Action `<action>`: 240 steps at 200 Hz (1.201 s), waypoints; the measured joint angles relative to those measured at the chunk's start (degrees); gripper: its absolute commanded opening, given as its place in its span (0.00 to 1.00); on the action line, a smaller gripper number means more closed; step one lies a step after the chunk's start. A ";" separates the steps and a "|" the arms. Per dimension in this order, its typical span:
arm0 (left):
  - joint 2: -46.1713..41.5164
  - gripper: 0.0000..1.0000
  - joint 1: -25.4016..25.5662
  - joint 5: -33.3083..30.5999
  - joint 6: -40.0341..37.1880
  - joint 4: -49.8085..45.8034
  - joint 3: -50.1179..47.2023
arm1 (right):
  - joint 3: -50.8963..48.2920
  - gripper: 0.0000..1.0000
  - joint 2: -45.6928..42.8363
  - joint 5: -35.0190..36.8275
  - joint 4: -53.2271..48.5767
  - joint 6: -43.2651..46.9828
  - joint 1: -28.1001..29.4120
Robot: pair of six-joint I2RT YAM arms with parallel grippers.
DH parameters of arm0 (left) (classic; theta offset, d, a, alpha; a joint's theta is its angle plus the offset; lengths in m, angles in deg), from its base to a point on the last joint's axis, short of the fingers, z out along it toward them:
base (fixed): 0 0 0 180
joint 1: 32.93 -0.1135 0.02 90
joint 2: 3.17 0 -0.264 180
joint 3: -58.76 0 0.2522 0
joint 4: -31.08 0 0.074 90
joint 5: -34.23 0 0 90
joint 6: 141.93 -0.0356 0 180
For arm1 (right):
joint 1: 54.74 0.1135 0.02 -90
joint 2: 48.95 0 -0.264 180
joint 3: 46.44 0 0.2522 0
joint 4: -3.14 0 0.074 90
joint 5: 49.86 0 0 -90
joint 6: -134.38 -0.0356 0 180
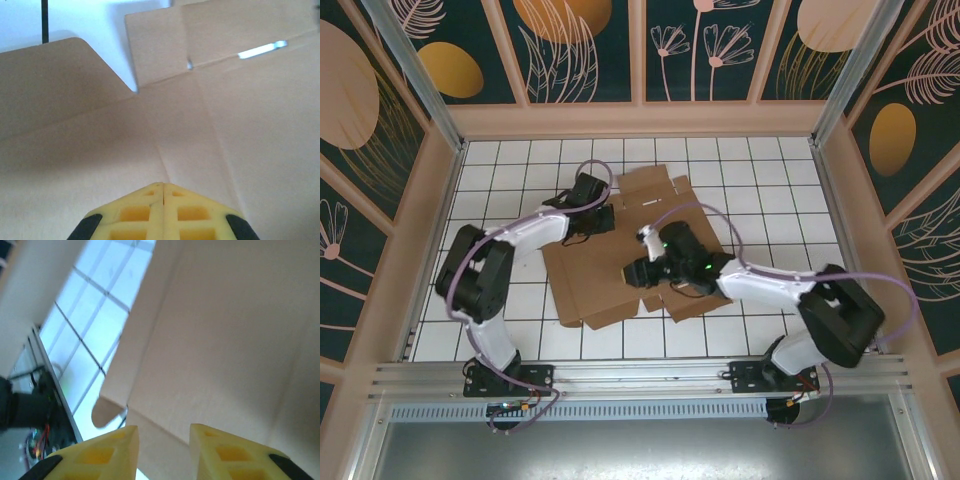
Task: Fold the paper box
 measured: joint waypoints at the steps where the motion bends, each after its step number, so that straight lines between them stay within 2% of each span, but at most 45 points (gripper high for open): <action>1: -0.24 0.00 0.00 0.24 0.22 0.11 -0.24 | 0.02 0.18 -0.33 0.31 -0.07 0.17 -0.46; 7: -2.10 0.00 0.00 1.55 1.18 1.57 -2.16 | 0.11 0.12 -1.11 1.40 -0.63 0.20 -2.38; 16: -4.09 0.00 0.13 3.32 2.69 3.06 -4.87 | 0.15 0.11 -1.40 3.54 -1.70 0.57 -5.64; 51: -4.48 0.00 1.90 6.38 7.04 4.68 -13.35 | 0.07 0.34 0.07 10.32 -8.59 1.33 -16.31; 81: -4.15 0.00 2.23 6.84 10.08 4.39 -16.72 | -0.63 0.35 1.77 9.88 -9.27 1.36 -21.51; 114: -4.09 0.00 1.68 6.64 11.76 5.25 -16.94 | -2.19 0.32 7.45 9.86 -9.42 0.94 -19.96; 163: -3.61 0.00 0.37 2.47 12.81 6.23 -16.72 | -5.20 0.28 8.09 10.34 -5.81 -1.16 -15.72; 202: -4.22 0.00 -0.94 -1.75 12.46 4.07 -16.02 | -6.71 0.44 5.49 7.02 -5.81 -1.77 -12.90; 220: -4.57 0.00 -1.09 -2.95 10.80 1.62 -14.78 | -7.74 0.57 0.68 6.12 -7.96 -1.73 -15.19; 227: -4.94 0.00 -1.14 -2.97 10.03 1.01 -14.25 | -7.82 0.65 -1.68 6.36 -8.68 -1.75 -16.74; 231: -5.27 0.00 -1.20 -2.82 9.60 0.83 -14.01 | -7.87 0.73 -2.91 6.80 -8.96 -2.36 -17.66; 240: -6.19 0.00 -1.25 -2.25 8.76 0.81 -13.64 | -8.00 0.74 -5.57 7.54 -9.05 -2.49 -19.96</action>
